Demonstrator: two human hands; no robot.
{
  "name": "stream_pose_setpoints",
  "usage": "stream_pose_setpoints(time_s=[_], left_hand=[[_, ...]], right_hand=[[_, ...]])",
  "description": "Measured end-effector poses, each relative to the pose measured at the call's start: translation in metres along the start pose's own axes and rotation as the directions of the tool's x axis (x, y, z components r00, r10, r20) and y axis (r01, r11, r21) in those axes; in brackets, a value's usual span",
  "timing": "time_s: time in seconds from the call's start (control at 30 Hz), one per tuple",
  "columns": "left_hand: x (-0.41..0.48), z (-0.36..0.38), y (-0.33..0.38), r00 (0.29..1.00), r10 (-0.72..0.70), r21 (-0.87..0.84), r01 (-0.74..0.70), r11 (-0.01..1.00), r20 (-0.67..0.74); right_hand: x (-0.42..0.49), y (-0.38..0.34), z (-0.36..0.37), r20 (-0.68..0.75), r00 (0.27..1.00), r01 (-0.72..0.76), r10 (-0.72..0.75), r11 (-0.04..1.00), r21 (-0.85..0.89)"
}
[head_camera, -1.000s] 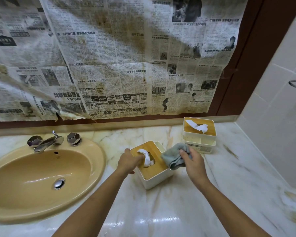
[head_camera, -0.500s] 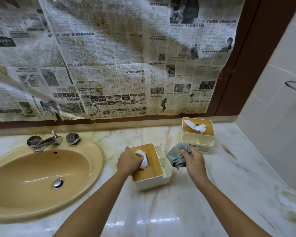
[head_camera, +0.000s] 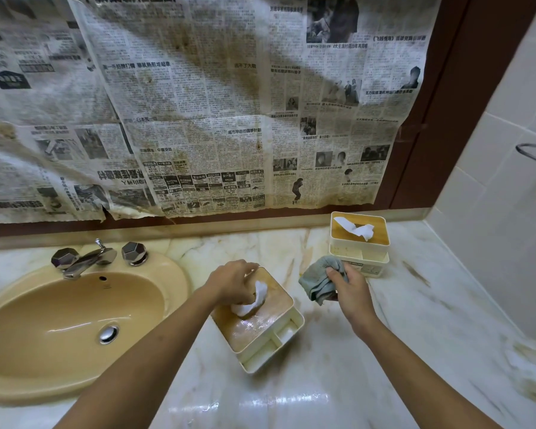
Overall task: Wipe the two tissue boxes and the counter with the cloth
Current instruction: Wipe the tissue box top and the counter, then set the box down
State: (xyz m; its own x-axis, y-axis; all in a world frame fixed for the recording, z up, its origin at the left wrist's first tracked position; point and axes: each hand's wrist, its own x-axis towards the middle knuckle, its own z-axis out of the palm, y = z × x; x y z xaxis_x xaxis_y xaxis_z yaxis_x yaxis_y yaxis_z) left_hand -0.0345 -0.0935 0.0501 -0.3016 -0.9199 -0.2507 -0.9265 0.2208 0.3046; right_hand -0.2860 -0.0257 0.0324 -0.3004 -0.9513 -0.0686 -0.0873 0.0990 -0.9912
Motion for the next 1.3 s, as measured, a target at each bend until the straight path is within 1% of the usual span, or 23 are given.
stream_pose_setpoints(time_s=[0.17, 0.37, 0.5, 0.6, 0.67, 0.7, 0.77, 0.83, 0.87, 0.9, 0.97, 1.0, 1.07, 1.17, 1.23, 1.27, 1.3], left_hand=[[-0.002, 0.002, 0.006, 0.999, 0.046, -0.057, -0.046, 0.997, -0.001], [0.004, 0.01, 0.011, 0.993, 0.102, -0.058, -0.098, 0.993, 0.066], [0.005, 0.019, 0.007, 0.987, 0.127, -0.08, -0.12, 0.99, 0.098], [0.005, 0.021, 0.002, 0.984, 0.139, -0.142, -0.122, 0.982, 0.114], [0.004, 0.022, -0.001, 0.988, 0.119, -0.243, -0.091, 0.966, 0.1], [0.002, 0.021, -0.001, 0.992, 0.106, -0.304, -0.078, 0.949, 0.076], [-0.001, 0.019, 0.002, 0.997, 0.079, -0.414, -0.08, 0.907, -0.02], [-0.008, 0.016, 0.012, 0.989, 0.075, -0.505, -0.132, 0.853, -0.131], [-0.012, 0.014, 0.02, 0.98, 0.098, -0.538, -0.176, 0.824, -0.172], [-0.015, 0.012, 0.029, 0.971, 0.129, -0.551, -0.221, 0.804, -0.202], [-0.018, 0.009, 0.044, 0.948, 0.185, -0.539, -0.3, 0.787, -0.258], [-0.017, 0.008, 0.048, 0.935, 0.189, -0.534, -0.329, 0.779, -0.3], [-0.018, 0.004, 0.054, 0.908, 0.155, -0.532, -0.36, 0.766, -0.39], [-0.02, -0.003, 0.058, 0.871, 0.116, -0.515, -0.384, 0.766, -0.477], [-0.02, -0.009, 0.06, 0.874, 0.075, -0.549, -0.366, 0.752, -0.479], [-0.02, -0.012, 0.061, 0.883, 0.047, -0.588, -0.351, 0.729, -0.468], [-0.019, -0.015, 0.062, 0.892, 0.014, -0.647, -0.338, 0.683, -0.452]], right_hand=[[0.002, -0.001, 0.008, -0.003, 0.997, -0.073, 0.073, 0.994, 0.078], [0.005, -0.01, 0.012, 0.023, 0.986, -0.165, 0.164, 0.964, 0.206], [0.005, -0.015, 0.009, 0.054, 0.978, -0.207, 0.2, 0.941, 0.269], [0.005, -0.016, 0.006, 0.072, 0.976, -0.219, 0.207, 0.93, 0.294], [0.005, -0.015, 0.005, 0.098, 0.972, -0.232, 0.212, 0.921, 0.313], [0.005, -0.015, 0.005, 0.12, 0.969, -0.244, 0.216, 0.912, 0.33], [0.007, -0.017, 0.005, 0.187, 0.957, -0.281, 0.223, 0.872, 0.4], [0.011, -0.024, 0.006, 0.279, 0.939, -0.322, 0.203, 0.805, 0.498], [0.012, -0.03, 0.006, 0.331, 0.927, -0.336, 0.175, 0.781, 0.527], [0.013, -0.035, 0.007, 0.381, 0.914, -0.341, 0.141, 0.776, 0.531], [0.015, -0.045, 0.007, 0.462, 0.883, -0.327, 0.08, 0.811, 0.485], [0.017, -0.049, 0.006, 0.493, 0.868, -0.316, 0.057, 0.83, 0.46], [0.021, -0.056, 0.004, 0.524, 0.851, -0.314, 0.044, 0.842, 0.438], [0.027, -0.061, 0.001, 0.522, 0.849, -0.349, 0.083, 0.83, 0.435], [0.028, -0.062, 0.0, 0.518, 0.849, -0.376, 0.105, 0.808, 0.454], [0.027, -0.063, 0.0, 0.518, 0.849, -0.389, 0.107, 0.79, 0.475], [0.026, -0.064, 0.0, 0.523, 0.846, -0.404, 0.106, 0.766, 0.5]])
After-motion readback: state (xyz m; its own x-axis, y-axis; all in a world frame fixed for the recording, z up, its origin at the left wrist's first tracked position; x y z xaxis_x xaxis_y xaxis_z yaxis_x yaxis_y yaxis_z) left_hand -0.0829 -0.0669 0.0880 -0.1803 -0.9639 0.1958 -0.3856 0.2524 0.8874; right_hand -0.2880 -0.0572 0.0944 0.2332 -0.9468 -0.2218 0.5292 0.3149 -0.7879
